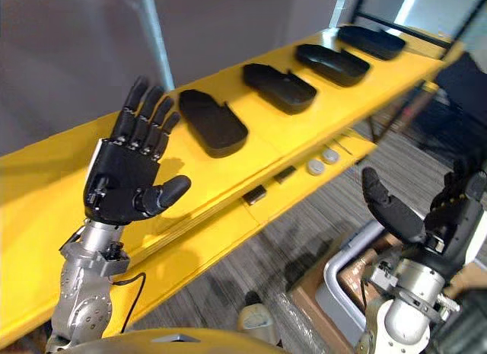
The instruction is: Walk over and take three plastic housings, then place them on the shelf
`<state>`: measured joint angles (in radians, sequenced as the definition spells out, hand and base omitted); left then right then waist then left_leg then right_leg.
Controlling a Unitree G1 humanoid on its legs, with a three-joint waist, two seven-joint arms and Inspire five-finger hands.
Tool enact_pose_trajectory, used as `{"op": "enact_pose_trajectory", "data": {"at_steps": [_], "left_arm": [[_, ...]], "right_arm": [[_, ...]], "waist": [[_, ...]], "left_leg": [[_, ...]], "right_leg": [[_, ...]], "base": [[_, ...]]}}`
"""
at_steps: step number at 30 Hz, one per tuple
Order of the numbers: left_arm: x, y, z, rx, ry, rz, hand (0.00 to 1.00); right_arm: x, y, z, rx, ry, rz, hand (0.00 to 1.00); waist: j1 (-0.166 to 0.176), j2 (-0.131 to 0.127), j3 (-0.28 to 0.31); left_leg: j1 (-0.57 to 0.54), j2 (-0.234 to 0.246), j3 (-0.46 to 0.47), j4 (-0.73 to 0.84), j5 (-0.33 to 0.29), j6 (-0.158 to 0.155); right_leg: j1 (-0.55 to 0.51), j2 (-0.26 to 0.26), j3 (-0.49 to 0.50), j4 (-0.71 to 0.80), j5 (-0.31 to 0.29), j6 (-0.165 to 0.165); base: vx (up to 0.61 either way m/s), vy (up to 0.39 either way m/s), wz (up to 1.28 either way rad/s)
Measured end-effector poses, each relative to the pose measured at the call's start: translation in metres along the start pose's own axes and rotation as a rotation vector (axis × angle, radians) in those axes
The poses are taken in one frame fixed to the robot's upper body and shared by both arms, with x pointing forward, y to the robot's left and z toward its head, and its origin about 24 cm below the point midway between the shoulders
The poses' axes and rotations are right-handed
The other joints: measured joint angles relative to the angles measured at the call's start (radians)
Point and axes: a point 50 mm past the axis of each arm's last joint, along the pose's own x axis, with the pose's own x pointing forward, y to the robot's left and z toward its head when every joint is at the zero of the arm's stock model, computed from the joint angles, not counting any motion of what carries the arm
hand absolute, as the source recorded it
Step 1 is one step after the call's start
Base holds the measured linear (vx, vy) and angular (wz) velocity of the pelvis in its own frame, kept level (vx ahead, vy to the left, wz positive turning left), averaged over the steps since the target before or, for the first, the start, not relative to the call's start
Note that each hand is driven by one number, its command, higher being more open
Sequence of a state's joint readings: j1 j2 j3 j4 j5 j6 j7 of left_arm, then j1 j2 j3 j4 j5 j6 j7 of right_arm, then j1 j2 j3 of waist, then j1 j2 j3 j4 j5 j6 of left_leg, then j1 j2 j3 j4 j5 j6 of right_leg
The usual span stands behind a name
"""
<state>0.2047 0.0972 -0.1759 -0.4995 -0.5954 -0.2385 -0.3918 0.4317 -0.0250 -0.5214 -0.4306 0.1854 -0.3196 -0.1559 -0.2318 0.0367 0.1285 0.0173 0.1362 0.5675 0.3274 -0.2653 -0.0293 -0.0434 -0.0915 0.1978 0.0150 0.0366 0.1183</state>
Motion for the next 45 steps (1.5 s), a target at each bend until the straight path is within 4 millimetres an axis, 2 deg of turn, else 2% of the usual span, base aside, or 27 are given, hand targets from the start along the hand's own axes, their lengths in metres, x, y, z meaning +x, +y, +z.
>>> {"op": "enact_pose_trajectory", "data": {"at_steps": [3, 6, 9, 11, 13, 14, 15, 16, 19, 23, 27, 28, 29, 30, 31, 32, 33, 35, 36, 37, 38, 40, 41, 42, 43, 44, 45], "left_arm": [[0.017, -0.012, -0.013, -0.062, 0.004, -0.064, 1.00], [0.028, -0.016, -0.033, -0.098, 0.062, -0.043, 1.00], [0.024, -0.006, -0.043, -0.077, 0.115, 0.085, 1.00], [0.017, 0.001, -0.042, -0.041, 0.123, 0.162, 1.00], [0.012, 0.003, -0.037, -0.035, 0.113, 0.203, 1.00], [0.011, 0.002, -0.035, -0.036, 0.107, 0.203, 1.00], [0.012, -0.001, -0.033, -0.032, 0.097, 0.192, 1.00], [0.013, -0.003, -0.034, -0.042, 0.094, 0.191, 1.00], [0.001, 0.000, -0.035, -0.039, 0.117, 0.242, 1.00], [-0.020, 0.007, -0.024, -0.025, 0.118, 0.290, 1.00], [-0.023, 0.001, -0.009, -0.048, 0.067, 0.196, 1.00], [-0.023, -0.001, -0.010, -0.053, 0.069, 0.178, 1.00], [-0.023, -0.005, -0.012, -0.065, 0.079, 0.149, 1.00], [-0.023, -0.009, -0.015, -0.062, 0.093, 0.139, 1.00], [-0.022, -0.010, -0.015, -0.059, 0.096, 0.138, 1.00], [-0.021, -0.011, -0.016, -0.043, 0.098, 0.139, 1.00], [-0.020, -0.011, -0.016, -0.039, 0.099, 0.140, 1.00], [-0.017, -0.008, -0.015, -0.033, 0.104, 0.143, 1.00], [-0.017, -0.006, -0.015, -0.026, 0.112, 0.151, 1.00], [-0.017, 0.000, -0.015, -0.008, 0.132, 0.159, 1.00], [-0.017, 0.007, -0.015, 0.012, 0.154, 0.165, 1.00], [-0.020, 0.015, -0.015, 0.023, 0.172, 0.198, 1.00], [-0.023, 0.020, -0.015, 0.004, 0.183, 0.221, 1.00], [-0.024, 0.022, -0.015, -0.006, 0.196, 0.227, 1.00], [-0.025, 0.023, -0.017, -0.022, 0.210, 0.230, 1.00], [-0.026, 0.021, -0.024, -0.058, 0.236, 0.236, 1.00], [-0.025, 0.019, -0.026, -0.075, 0.244, 0.231, 1.00]], "right_arm": [[-0.005, -0.011, -0.001, -0.002, 0.025, -0.029, 1.00], [-0.008, -0.011, 0.001, 0.035, 0.012, -0.008, 1.00], [-0.008, 0.003, 0.001, 0.178, -0.010, 0.085, 1.00], [-0.008, 0.022, 0.001, 0.296, -0.015, 0.193, 1.00], [-0.004, 0.047, 0.004, 0.395, -0.041, 0.324, 1.00], [-0.002, 0.053, 0.006, 0.413, -0.051, 0.348, 1.00], [-0.002, 0.063, 0.008, 0.445, -0.056, 0.381, 1.00], [-0.001, 0.067, 0.008, 0.454, -0.050, 0.399, 1.00], [-0.005, 0.083, 0.005, 0.500, 0.008, 0.443, 1.00], [-0.021, 0.095, -0.003, 0.535, 0.125, 0.472, 1.00], [-0.047, 0.091, -0.011, 0.561, 0.254, 0.415, 1.00], [-0.050, 0.088, -0.011, 0.567, 0.265, 0.408, 1.00], [-0.058, 0.081, -0.011, 0.597, 0.296, 0.402, 1.00], [-0.060, 0.079, -0.010, 0.626, 0.305, 0.421, 1.00], [-0.060, 0.081, -0.010, 0.642, 0.301, 0.435, 1.00], [-0.060, 0.085, -0.006, 0.668, 0.278, 0.472, 1.00], [-0.060, 0.088, -0.004, 0.680, 0.264, 0.495, 1.00], [-0.057, 0.110, 0.005, 0.728, 0.206, 0.587, 1.00], [-0.055, 0.119, 0.007, 0.736, 0.193, 0.616, 1.00], [-0.051, 0.134, 0.008, 0.747, 0.178, 0.655, 1.00], [-0.049, 0.145, 0.005, 0.731, 0.181, 0.662, 1.00], [-0.044, 0.155, 0.000, 0.717, 0.194, 0.648, 1.00], [-0.044, 0.155, -0.005, 0.686, 0.213, 0.622, 1.00], [-0.047, 0.154, -0.010, 0.658, 0.236, 0.603, 1.00], [-0.048, 0.152, -0.014, 0.624, 0.249, 0.588, 1.00], [-0.049, 0.143, -0.024, 0.550, 0.278, 0.562, 1.00], [-0.048, 0.136, -0.029, 0.517, 0.288, 0.536, 1.00]], "waist": [[-0.046, 0.019, -0.012], [-0.062, 0.025, -0.015], [-0.046, 0.021, -0.012], [-0.018, 0.015, -0.002], [0.023, 0.048, 0.001], [0.035, 0.063, -0.002], [0.038, 0.043, 0.008], [0.040, 0.063, 0.018], [0.081, 0.049, 0.031], [0.132, 0.037, 0.039], [0.159, 0.010, 0.048], [0.159, 0.004, 0.051], [0.160, -0.010, 0.056], [0.160, -0.008, 0.052], [0.160, -0.004, 0.050], [0.161, -0.005, 0.047], [0.163, -0.006, 0.047], [0.180, -0.008, 0.045], [0.185, -0.008, 0.045], [0.200, -0.006, 0.045], [0.209, -0.017, 0.039], [0.219, -0.025, 0.034], [0.230, -0.034, 0.029], [0.232, -0.052, 0.020], [0.229, -0.059, 0.012], [0.228, -0.036, 0.001], [0.223, -0.033, 0.000]], "left_leg": [[0.014, 0.012, 0.060, -0.004, -0.004, -0.006], [0.032, 0.010, 0.065, -0.012, -0.003, -0.005], [0.025, 0.002, -0.174, 0.052, -0.011, 0.017], [0.008, -0.020, -0.351, 0.121, -0.012, 0.034], [-0.019, -0.016, -0.433, 0.151, -0.017, 0.047], [-0.023, -0.012, -0.436, 0.139, -0.033, 0.052], [-0.019, -0.021, -0.436, 0.116, -0.077, 0.026], [-0.018, -0.012, -0.440, 0.104, -0.093, 0.010], [-0.021, -0.022, -0.453, 0.067, -0.095, 0.003], [-0.053, -0.029, -0.501, 0.145, -0.117, -0.030], [-0.092, -0.030, -0.482, 0.266, -0.167, -0.009], [-0.090, -0.034, -0.474, 0.271, -0.170, -0.004], [-0.077, -0.042, -0.450, 0.264, -0.167, 0.010], [-0.074, -0.036, -0.421, 0.244, -0.153, 0.025], [-0.075, -0.026, -0.406, 0.231, -0.142, 0.033], [-0.073, -0.009, -0.372, 0.204, -0.119, 0.035], [-0.070, -0.001, -0.359, 0.191, -0.107, 0.035], [-0.064, 0.040, -0.327, 0.175, -0.083, 0.025], [-0.064, 0.055, -0.321, 0.179, -0.081, 0.021], [-0.066, 0.081, -0.311, 0.179, -0.072, 0.005], [-0.072, 0.104, -0.310, 0.177, -0.060, -0.017], [-0.080, 0.137, -0.310, 0.176, -0.043, -0.047], [-0.082, 0.160, -0.307, 0.169, -0.026, -0.078], [-0.082, 0.170, -0.305, 0.156, -0.011, -0.106], [-0.082, 0.180, -0.315, 0.142, 0.007, -0.130], [-0.074, 0.208, -0.315, 0.077, 0.054, -0.156], [-0.069, 0.214, -0.303, 0.036, 0.089, -0.169]], "right_leg": [[-0.024, 0.017, 0.050, -0.002, 0.016, 0.013], [-0.048, 0.049, 0.135, -0.017, 0.039, 0.009], [-0.050, 0.093, 0.244, -0.012, 0.039, -0.005], [-0.068, 0.111, 0.275, 0.013, 0.021, -0.026], [-0.120, 0.118, 0.246, 0.040, 0.002, -0.053], [-0.164, 0.123, 0.217, 0.108, -0.007, -0.068], [-0.214, 0.107, 0.160, 0.198, -0.012, -0.004], [-0.217, 0.108, 0.135, 0.212, -0.012, -0.007], [-0.222, 0.076, 0.084, 0.224, -0.006, 0.003], [-0.195, 0.052, 0.044, 0.225, 0.004, 0.018], [-0.171, 0.051, 0.064, 0.200, 0.035, 0.043], [-0.165, 0.045, 0.068, 0.190, 0.037, 0.037], [-0.156, 0.028, 0.057, 0.166, 0.031, 0.003], [-0.163, 0.012, 0.009, 0.153, -0.022, -0.061], [-0.177, 0.008, -0.016, 0.161, -0.030, -0.071], [-0.202, -0.003, -0.075, 0.224, -0.018, -0.053], [-0.202, -0.010, -0.106, 0.261, -0.019, -0.055], [-0.156, -0.067, -0.197, 0.414, -0.034, -0.083], [-0.137, -0.081, -0.204, 0.444, -0.054, -0.101], [-0.120, -0.115, -0.216, 0.509, -0.070, -0.122], [-0.107, -0.161, -0.232, 0.563, -0.083, -0.136], [-0.085, -0.211, -0.237, 0.574, -0.081, -0.137], [-0.069, -0.240, -0.240, 0.540, -0.063, -0.128], [-0.055, -0.254, -0.239, 0.484, 0.032, -0.135], [-0.043, -0.231, -0.242, 0.463, -0.010, -0.077], [-0.044, -0.195, -0.253, 0.414, -0.061, -0.035], [-0.043, -0.186, -0.257, 0.386, -0.093, -0.001]], "base": [[0.10, 0.014, -0.61], [0.11, -0.027, -0.92], [0.06, -0.074, -1.24], [-0.02, 0.004, -1.35], [-0.07, 0.068, -1.24], [-0.03, 0.071, -0.47], [-0.01, 0.028, 0.21], [-0.04, 0.056, 0.58], [-0.10, 0.024, 0.56], [-0.10, 0.055, 0.37], [-0.14, 0.123, -0.10], [-0.17, 0.139, -0.38], [-0.17, 0.146, -0.49], [-0.16, 0.147, -0.58], [-0.15, 0.116, -0.78], [-0.07, 0.058, -0.66], [-0.04, 0.037, -0.80], [0.00, -0.033, -0.60], [-0.02, -0.091, -0.50], [-0.05, -0.226, -0.41], [-0.05, -0.236, -0.36], [-0.06, -0.339, -0.23], [-0.07, -0.374, -0.29], [-0.06, -0.431, -0.25], [-0.05, -0.428, -0.37], [-0.03, -0.425, -0.45], [-0.02, -0.410, -0.69]]}}
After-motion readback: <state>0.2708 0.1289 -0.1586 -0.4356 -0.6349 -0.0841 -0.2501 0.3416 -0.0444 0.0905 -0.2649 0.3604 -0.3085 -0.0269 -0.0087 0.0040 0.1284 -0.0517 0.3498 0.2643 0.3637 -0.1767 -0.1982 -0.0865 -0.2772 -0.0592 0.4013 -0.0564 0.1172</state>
